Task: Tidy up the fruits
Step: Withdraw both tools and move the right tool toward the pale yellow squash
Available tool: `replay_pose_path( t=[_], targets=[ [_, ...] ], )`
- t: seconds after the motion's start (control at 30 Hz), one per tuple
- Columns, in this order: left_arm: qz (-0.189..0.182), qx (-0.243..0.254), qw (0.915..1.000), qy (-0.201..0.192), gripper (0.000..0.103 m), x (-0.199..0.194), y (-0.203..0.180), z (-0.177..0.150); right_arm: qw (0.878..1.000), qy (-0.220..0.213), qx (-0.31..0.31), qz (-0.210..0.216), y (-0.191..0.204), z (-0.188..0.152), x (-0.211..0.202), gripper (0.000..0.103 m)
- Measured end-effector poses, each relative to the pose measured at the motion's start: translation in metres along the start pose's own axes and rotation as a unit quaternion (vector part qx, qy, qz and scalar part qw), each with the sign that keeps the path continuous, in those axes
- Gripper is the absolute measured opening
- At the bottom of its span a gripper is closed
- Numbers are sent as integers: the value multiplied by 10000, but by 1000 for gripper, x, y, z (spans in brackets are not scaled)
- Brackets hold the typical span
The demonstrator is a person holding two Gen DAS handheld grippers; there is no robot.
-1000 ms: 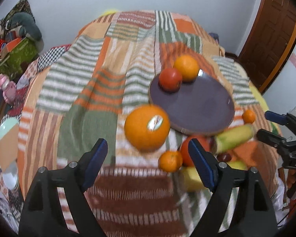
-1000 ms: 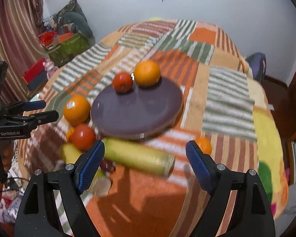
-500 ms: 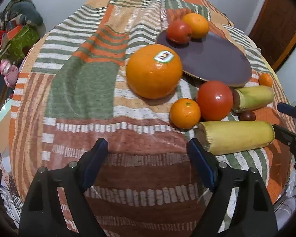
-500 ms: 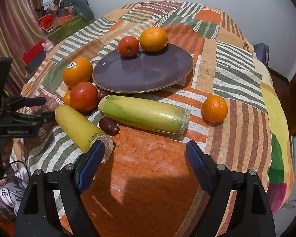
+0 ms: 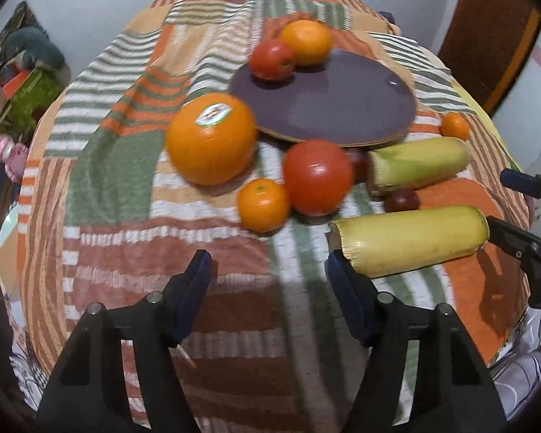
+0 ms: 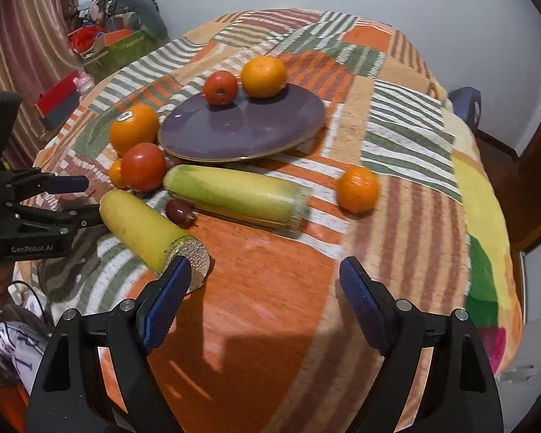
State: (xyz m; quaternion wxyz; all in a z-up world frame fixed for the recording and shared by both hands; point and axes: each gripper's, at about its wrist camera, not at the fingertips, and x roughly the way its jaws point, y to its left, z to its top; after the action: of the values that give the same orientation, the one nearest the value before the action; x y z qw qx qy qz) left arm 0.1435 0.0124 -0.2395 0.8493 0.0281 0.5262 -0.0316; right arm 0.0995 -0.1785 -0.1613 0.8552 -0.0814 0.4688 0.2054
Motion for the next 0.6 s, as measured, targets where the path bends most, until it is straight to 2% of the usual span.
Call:
replay_pose_path(
  t=[0.2,0.37,0.5,0.6],
  targets=[
    [-216,164,9996,16,66,3,-25,10,9996,-12,252,-88,-22,-13,-13,82],
    [-423,388,9983,-41,67,3,-42,13,9986,-30,324,-406,-36,-16,-26,82],
    [-506,364,9980,-36,69,3,-43,13,9990,-231,343,-196,-37,-9,-40,82],
    [-609,219,9979,0,72,3,-37,13,9994,-329,101,-31,-24,-3,-42,83]
  ],
)
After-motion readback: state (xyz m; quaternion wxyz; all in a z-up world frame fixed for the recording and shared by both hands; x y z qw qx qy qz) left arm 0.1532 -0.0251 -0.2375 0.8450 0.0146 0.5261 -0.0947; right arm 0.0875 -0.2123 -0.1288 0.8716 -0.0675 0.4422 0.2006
